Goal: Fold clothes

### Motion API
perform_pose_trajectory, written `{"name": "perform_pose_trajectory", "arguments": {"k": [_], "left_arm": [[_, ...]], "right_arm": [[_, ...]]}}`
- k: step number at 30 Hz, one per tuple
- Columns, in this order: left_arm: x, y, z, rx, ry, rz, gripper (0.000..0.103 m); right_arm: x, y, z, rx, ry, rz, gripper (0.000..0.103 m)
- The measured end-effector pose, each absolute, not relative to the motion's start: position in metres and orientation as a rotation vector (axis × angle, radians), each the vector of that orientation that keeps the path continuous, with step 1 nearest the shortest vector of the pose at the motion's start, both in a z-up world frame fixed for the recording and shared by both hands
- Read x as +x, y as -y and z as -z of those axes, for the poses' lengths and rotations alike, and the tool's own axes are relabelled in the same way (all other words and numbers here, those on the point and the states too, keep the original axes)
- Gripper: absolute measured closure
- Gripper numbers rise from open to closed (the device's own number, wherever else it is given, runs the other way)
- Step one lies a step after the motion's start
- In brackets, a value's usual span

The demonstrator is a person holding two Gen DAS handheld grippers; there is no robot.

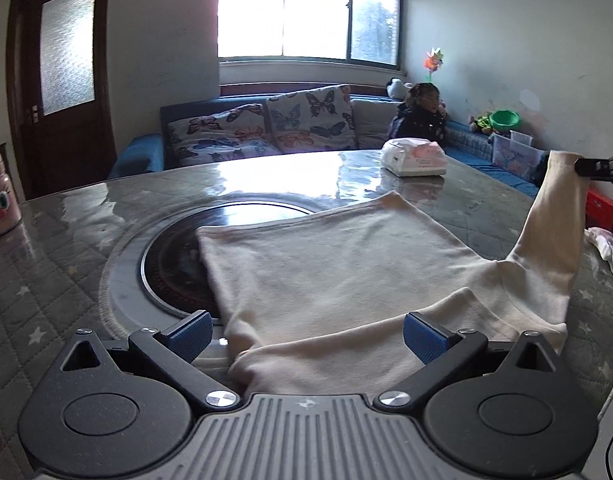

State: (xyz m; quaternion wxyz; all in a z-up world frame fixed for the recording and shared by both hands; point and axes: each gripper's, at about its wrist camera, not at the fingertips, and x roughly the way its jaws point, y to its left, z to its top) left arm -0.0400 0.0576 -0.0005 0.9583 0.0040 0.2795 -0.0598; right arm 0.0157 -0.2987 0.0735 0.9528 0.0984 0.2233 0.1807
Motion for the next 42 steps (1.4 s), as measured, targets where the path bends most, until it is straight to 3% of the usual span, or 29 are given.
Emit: {"name": "perform_pose_trajectory", "arguments": {"k": [8, 20, 29, 42], "left_arm": [[-0.055, -0.084, 0.003, -0.026, -0.553, 0.074, 0.000], [-0.068, -0.112, 0.007, -0.076, -0.556, 0.011, 0.000], [-0.065, -0.105, 0.002, -0.098, -0.538, 0.063, 0.000], [-0.047, -0.043, -0.007, -0.085, -0.506, 0.320, 0.000]], "right_arm": [[0.022, 0.207, -0.088, 0.131, -0.492, -0.635, 0.096], [0.017, 0.096, -0.037, -0.040, -0.677, -0.916, 0.096], [0.000, 0.124, -0.036, -0.110, -0.677, -0.882, 0.087], [0.008, 0.214, 0.003, -0.036, -0.772, -0.595, 0.086]]}}
